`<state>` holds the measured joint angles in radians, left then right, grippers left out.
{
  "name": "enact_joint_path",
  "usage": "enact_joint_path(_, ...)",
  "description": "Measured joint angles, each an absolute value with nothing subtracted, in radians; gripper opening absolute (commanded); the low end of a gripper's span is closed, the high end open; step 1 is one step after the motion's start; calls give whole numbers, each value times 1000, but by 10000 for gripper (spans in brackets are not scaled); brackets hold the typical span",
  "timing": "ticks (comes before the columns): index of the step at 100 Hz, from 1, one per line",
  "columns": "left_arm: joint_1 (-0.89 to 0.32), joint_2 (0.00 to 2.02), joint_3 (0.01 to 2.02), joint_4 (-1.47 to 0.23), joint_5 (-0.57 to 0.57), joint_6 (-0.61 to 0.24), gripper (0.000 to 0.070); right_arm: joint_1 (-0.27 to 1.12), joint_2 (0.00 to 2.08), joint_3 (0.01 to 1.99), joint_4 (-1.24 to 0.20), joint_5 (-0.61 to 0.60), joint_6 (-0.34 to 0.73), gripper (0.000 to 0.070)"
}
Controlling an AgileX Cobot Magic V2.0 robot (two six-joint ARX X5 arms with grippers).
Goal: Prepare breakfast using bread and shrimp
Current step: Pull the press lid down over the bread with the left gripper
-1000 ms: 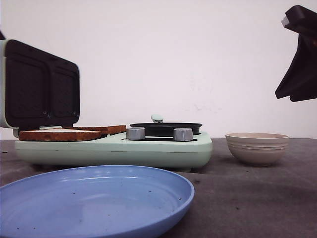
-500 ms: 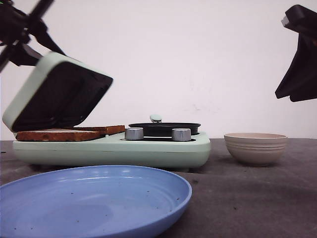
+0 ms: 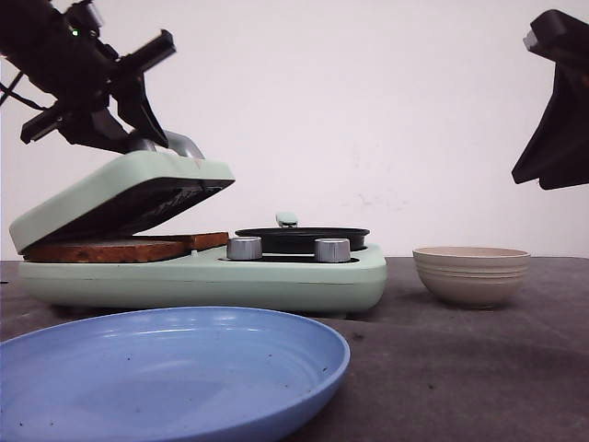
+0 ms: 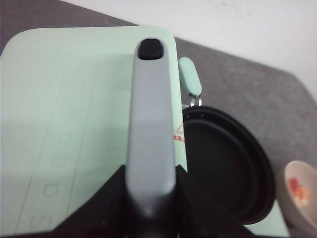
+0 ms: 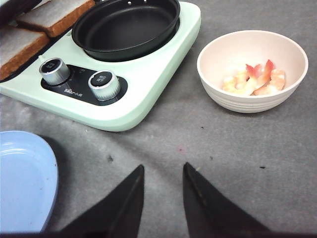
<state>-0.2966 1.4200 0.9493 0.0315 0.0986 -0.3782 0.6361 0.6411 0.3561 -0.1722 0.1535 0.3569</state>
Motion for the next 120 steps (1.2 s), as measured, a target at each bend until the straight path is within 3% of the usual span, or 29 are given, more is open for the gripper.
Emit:
enact_joint_path(54, -349, 1512, 962, 31, 81, -294, 7, 636, 641, 356, -185, 154, 357, 147)
enact_joint_path(60, -349, 1512, 962, 31, 81, -294, 57, 636, 641, 356, -186, 154, 357, 147)
enact_joint_path(76, -349, 1515, 957, 2, 82, -294, 279, 636, 641, 356, -186, 154, 357, 147)
enact_joint_path(93, -344, 1521, 952, -9, 77, -286, 441, 636, 641, 356, -186, 154, 357, 147)
enact_joint_path(120, -328, 1501, 952, -30, 110, -292, 447, 636, 641, 356, -187, 154, 357, 147)
